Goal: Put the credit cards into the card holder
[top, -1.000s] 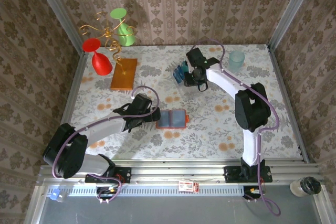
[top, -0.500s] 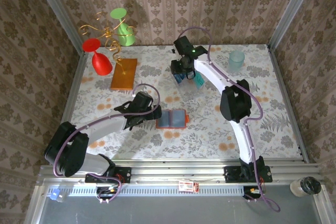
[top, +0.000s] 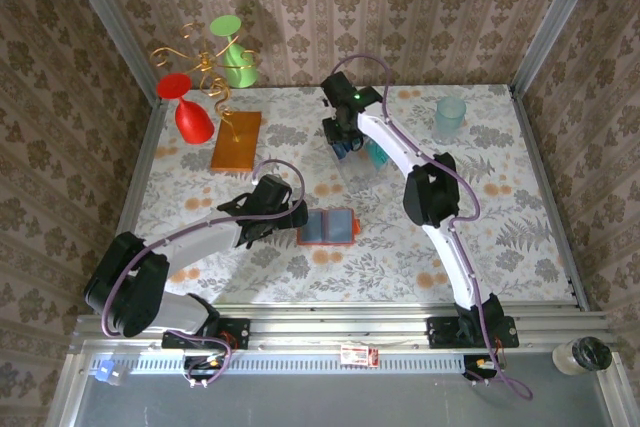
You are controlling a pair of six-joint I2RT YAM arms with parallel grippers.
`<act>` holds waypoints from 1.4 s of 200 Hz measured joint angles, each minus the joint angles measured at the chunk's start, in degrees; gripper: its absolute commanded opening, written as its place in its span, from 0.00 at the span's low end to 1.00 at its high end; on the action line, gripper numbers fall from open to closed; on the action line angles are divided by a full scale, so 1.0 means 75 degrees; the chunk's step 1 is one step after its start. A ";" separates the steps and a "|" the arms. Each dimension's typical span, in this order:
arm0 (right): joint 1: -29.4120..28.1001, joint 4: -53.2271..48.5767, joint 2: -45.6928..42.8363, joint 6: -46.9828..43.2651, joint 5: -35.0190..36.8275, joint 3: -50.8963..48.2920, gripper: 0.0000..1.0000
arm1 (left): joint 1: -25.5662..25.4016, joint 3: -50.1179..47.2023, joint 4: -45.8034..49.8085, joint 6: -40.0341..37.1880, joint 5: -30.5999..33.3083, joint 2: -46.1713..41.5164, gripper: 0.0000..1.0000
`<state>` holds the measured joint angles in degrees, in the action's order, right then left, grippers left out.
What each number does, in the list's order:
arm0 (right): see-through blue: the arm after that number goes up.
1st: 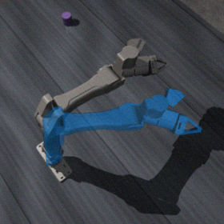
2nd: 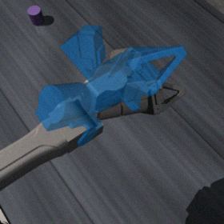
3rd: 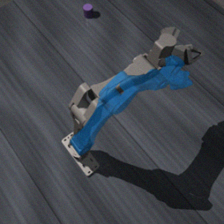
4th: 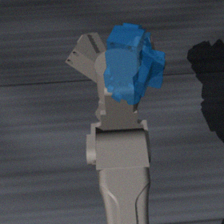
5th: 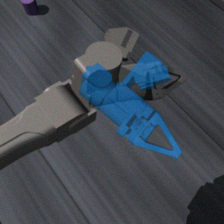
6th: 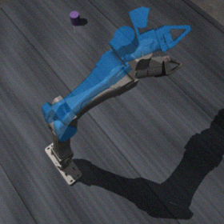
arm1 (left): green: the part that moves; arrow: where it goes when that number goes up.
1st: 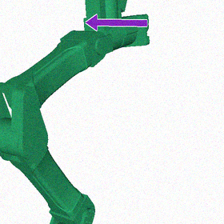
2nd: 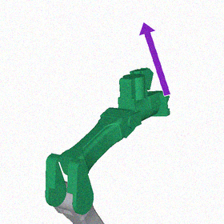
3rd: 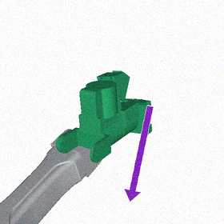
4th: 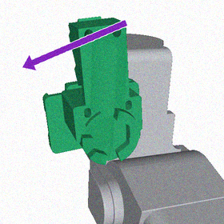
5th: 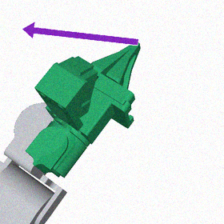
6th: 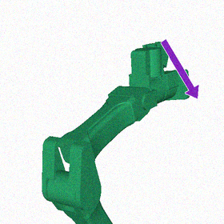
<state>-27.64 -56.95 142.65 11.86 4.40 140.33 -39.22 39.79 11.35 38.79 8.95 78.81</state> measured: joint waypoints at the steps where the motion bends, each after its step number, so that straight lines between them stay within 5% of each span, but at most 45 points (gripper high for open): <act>1: 0.0000 -0.0012 0.0009 0.0000 0.0003 0.0006 0.30 | 0.0000 0.0000 -0.0003 0.0000 0.0000 0.0000 1.00; 280: -0.0300 -0.0487 0.0854 -0.0562 0.0766 0.0997 0.22 | 0.0050 -0.0012 -0.0003 0.0003 -0.0003 0.0000 1.00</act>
<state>-29.89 -60.60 149.05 7.64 10.15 147.81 -38.85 39.70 11.33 38.81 8.93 78.81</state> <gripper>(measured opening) 0.222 0.999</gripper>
